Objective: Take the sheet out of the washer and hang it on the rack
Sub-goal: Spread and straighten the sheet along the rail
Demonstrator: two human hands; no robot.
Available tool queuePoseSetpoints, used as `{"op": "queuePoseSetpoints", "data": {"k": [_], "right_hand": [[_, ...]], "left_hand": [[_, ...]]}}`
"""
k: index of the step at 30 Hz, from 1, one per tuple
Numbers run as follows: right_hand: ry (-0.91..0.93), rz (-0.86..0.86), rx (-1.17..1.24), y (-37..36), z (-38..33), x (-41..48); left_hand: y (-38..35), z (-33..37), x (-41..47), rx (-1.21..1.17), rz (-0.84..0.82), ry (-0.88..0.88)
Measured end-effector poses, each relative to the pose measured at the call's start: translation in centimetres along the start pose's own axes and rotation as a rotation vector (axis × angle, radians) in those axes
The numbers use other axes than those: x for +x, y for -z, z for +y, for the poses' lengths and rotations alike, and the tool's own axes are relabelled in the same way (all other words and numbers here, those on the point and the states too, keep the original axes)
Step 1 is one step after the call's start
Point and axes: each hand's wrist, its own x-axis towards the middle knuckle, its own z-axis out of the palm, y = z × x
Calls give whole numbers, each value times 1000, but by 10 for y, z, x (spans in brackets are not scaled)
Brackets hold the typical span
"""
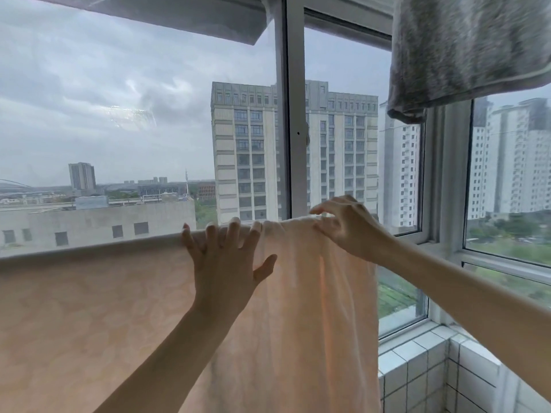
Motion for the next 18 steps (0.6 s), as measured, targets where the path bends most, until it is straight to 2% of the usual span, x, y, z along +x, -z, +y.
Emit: {"op": "queuePoseSetpoints", "data": {"k": [4, 13, 18], "right_hand": [[65, 30, 4, -12, -16, -3], [39, 212, 61, -15, -28, 2], [-14, 194, 17, -17, -28, 3]], "left_hand": [[0, -1, -1, 7, 9, 1], [-4, -6, -3, 0, 67, -4], [-5, -7, -6, 11, 77, -7]]}}
